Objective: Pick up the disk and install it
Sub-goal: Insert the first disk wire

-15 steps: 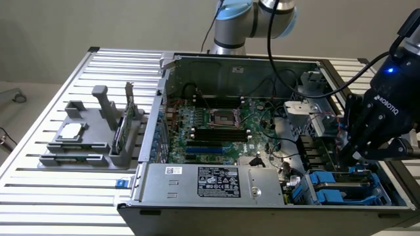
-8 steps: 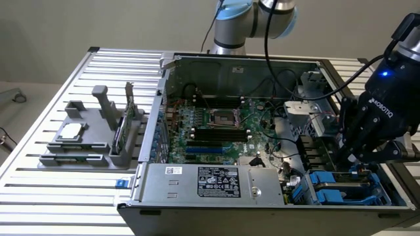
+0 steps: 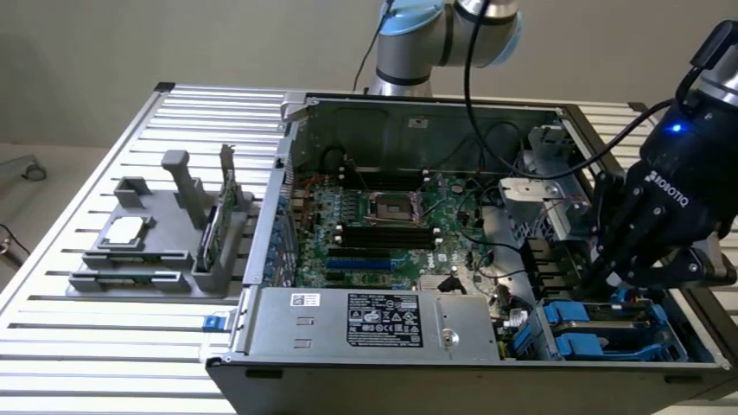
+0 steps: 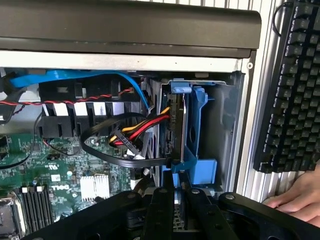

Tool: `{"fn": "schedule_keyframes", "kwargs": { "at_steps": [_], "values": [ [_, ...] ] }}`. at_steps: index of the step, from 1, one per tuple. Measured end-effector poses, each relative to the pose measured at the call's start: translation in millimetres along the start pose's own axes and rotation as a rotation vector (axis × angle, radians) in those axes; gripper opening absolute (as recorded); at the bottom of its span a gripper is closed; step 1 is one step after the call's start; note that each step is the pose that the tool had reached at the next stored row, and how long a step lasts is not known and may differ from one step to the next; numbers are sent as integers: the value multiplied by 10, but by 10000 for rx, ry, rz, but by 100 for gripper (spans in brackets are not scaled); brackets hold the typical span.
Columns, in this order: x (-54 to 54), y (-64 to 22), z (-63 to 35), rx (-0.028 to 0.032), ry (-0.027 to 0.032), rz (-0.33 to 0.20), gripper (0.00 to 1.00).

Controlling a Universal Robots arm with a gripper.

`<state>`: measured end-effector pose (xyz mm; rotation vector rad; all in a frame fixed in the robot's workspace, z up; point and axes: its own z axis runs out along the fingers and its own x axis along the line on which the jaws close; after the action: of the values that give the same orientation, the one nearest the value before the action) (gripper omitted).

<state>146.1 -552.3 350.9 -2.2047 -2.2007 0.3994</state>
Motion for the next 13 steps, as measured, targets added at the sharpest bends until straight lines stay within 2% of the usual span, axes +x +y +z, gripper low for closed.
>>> {"fn": "schedule_keyframes", "kwargs": {
  "at_steps": [3, 13],
  "values": [
    [11, 38, 21, 73, -3, -21, 16],
    [49, 147, 58, 221, -11, -74, 16]
  ]
}}
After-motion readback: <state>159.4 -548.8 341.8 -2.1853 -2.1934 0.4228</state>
